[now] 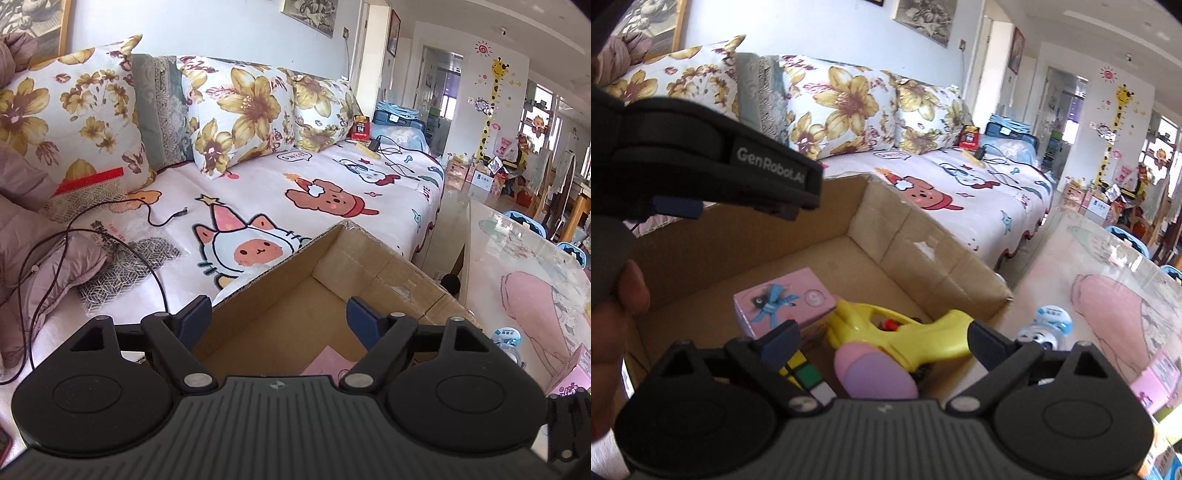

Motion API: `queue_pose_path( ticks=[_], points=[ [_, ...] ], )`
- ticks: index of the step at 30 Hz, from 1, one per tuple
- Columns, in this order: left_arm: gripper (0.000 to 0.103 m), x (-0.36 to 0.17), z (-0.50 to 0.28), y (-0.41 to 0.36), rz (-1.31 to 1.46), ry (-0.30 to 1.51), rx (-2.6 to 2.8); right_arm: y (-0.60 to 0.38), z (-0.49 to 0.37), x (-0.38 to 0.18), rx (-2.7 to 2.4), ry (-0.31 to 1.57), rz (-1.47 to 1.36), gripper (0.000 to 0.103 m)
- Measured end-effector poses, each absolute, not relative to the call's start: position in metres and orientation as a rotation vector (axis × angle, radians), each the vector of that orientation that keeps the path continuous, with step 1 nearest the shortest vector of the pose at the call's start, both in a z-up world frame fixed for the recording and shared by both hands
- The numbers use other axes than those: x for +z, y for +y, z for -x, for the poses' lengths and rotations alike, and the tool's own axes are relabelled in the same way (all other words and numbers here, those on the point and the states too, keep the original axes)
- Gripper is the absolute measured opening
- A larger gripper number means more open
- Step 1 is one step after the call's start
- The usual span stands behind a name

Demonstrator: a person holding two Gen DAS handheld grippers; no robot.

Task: Organize rigid objects
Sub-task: 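Open both tools to drop the spider-print box and toy gun into the cardboard box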

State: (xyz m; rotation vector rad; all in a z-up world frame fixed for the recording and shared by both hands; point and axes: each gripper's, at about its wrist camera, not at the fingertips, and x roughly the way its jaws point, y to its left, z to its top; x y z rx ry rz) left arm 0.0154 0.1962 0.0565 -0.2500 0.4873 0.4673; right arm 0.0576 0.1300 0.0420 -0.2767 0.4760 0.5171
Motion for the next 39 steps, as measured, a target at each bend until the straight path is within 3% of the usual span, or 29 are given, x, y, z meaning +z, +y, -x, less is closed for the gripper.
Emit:
queue_pose_path(
  ticks=[39],
  points=[
    [0.103, 0.051, -0.034, 0.184, 0.155, 0.472, 0.345, 0.029, -0.023, 0.028, 0.350, 0.412, 0.140, 0.097]
  ],
)
